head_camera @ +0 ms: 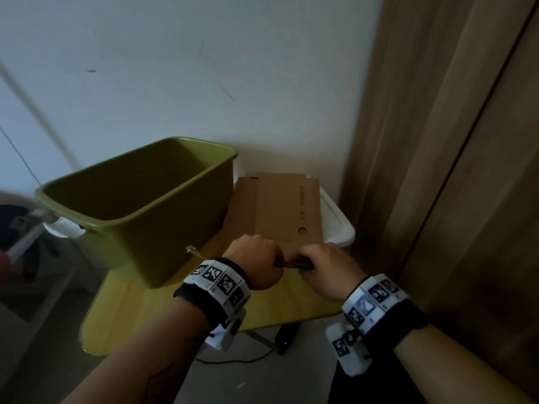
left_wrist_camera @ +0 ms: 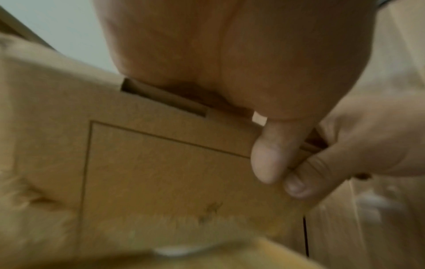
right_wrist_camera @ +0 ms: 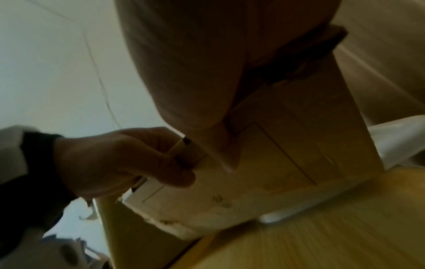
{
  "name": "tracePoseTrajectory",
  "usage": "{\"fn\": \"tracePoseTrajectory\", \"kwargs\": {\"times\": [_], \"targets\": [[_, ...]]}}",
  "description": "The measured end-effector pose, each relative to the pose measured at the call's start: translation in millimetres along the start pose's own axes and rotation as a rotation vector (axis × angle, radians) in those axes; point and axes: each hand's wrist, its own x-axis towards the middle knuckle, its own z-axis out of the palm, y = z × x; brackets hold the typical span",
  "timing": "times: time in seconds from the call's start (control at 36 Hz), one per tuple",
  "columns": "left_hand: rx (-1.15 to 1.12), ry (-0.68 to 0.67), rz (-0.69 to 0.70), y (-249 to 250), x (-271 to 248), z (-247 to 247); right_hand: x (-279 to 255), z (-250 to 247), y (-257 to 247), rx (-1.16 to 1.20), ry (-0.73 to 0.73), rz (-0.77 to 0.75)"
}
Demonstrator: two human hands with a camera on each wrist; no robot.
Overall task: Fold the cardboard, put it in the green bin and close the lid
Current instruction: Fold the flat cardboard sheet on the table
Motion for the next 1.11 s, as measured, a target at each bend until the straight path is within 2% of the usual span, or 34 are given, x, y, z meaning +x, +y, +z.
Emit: {"fn": "tracePoseTrajectory", "kwargs": {"times": [0.14, 0.22, 0.39, 0.61, 0.75, 0.94, 1.11], "targets": [[-0.075, -0.064, 0.022, -6, 6, -12, 5, -28, 5, 0.067, -0.167, 0.003], [-0.111, -0.101, 0.048, -11, 13, -12, 10, -34, 10, 0.070, -0.165, 0.026], [-0.133, -0.020, 0.054, -22, 26, -14, 25, -34, 13, 0.064, -0.098, 0.093], [0.082, 0.136, 0.028, -26, 40, -1, 69, -43, 21, 0.092, -0.300, 0.141], [0.305, 0.252, 0.049, -34, 46, 19, 91, -43, 26, 0.122, -0.332, 0.147], [0.102, 0.195, -0.070, -43, 65, 57, 109, -20, 39, 0.081, -0.296, 0.207], [0.006, 0.056, -0.158, -46, 82, 88, 116, 9, 50, -0.006, -0.219, 0.297]]}}
